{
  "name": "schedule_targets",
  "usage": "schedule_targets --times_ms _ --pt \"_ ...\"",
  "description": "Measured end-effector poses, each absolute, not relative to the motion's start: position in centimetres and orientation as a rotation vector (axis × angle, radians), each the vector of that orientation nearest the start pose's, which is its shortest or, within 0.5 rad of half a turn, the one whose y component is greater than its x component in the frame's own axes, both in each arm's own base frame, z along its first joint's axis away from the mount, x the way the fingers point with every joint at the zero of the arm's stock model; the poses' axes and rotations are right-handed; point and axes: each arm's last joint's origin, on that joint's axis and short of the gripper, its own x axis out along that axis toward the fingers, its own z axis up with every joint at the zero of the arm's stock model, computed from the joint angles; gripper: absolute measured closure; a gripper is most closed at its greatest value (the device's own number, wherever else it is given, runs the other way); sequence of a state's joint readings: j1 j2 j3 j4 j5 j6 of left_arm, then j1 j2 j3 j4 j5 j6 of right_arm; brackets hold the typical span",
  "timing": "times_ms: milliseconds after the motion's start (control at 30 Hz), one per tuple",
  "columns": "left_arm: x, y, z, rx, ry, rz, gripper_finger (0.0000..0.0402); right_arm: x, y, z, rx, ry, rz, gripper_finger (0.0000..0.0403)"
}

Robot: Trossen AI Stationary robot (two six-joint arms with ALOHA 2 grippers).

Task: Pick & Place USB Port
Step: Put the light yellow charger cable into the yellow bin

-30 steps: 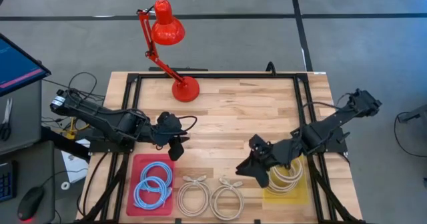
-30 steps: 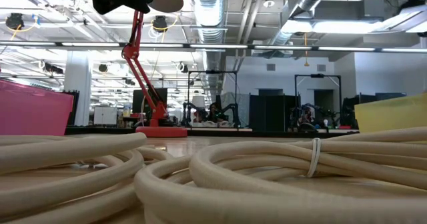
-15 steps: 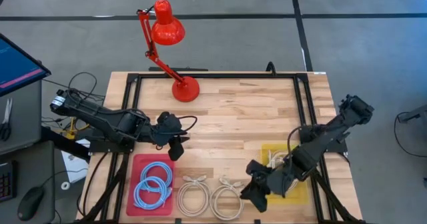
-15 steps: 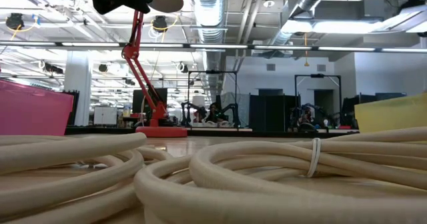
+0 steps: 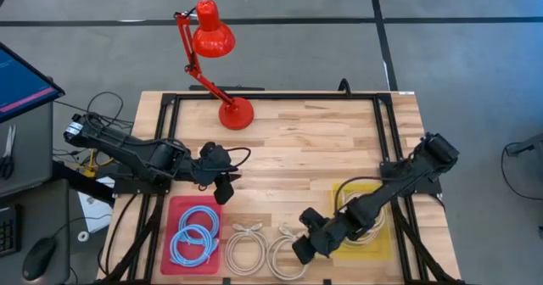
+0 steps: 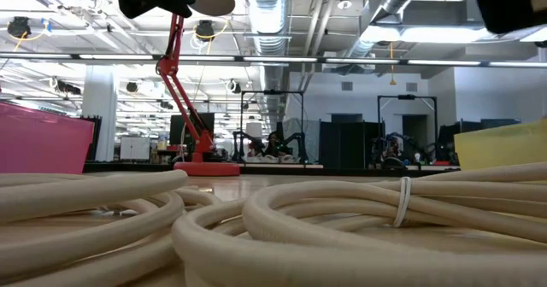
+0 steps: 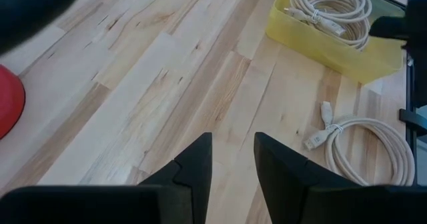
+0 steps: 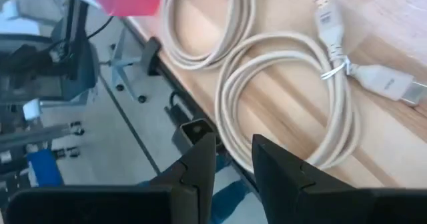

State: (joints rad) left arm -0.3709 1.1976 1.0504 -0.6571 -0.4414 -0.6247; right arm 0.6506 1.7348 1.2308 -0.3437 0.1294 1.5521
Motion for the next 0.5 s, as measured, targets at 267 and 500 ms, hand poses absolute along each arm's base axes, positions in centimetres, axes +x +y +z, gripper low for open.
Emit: schedule_targets --times_ms 267,500 --pt "22.8 -7.5 30.5 -0.276 0.68 0.295 0.0291 31.2 20.5 22.3 1.048 0.978 -0.332 0.0312" --pt "22.8 -7.5 30.5 -0.275 0.68 0.296 0.0291 32.0 20.3 26.4 0.819 1.061 -0.417 0.0312"
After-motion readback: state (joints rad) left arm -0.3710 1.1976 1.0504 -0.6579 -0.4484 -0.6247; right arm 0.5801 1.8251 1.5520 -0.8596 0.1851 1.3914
